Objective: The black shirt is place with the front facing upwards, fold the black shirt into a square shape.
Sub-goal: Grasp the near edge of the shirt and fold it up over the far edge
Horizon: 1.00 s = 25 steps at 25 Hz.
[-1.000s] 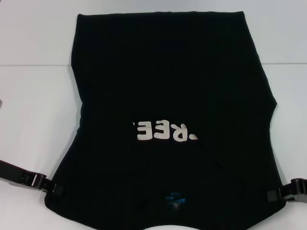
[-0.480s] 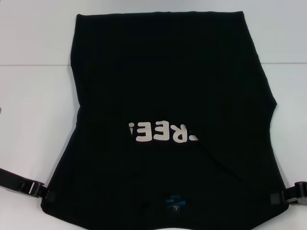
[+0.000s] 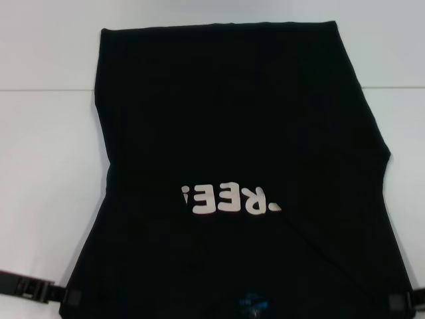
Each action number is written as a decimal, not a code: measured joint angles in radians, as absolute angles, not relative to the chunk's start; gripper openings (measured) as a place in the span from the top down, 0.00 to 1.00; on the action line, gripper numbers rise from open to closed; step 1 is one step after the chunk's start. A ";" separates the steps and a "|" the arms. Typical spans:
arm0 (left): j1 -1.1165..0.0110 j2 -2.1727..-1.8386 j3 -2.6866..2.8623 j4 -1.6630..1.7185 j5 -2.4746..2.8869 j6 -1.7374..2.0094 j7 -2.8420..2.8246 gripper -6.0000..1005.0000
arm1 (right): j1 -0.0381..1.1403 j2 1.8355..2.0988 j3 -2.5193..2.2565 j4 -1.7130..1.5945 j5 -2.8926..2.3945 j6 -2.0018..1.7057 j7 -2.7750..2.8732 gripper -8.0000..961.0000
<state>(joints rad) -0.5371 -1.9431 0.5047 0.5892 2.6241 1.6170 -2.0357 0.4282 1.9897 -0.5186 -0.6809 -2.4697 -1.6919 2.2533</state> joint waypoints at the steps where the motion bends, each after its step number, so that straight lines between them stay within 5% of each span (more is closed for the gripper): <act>1: -0.520 -1.943 0.482 0.585 2.622 1.626 -2.016 0.97 | 0.414 1.987 -0.517 -0.671 -2.470 -1.695 2.239 0.94; 16: -0.439 -1.933 0.227 0.568 2.581 1.819 -1.824 0.97 | 0.360 1.931 -0.300 -0.572 -2.470 -1.898 2.010 0.94; 25: -0.404 -1.924 0.175 0.568 2.533 1.866 -1.771 0.97 | 0.352 1.932 -0.298 -0.566 -2.493 -1.921 1.939 0.94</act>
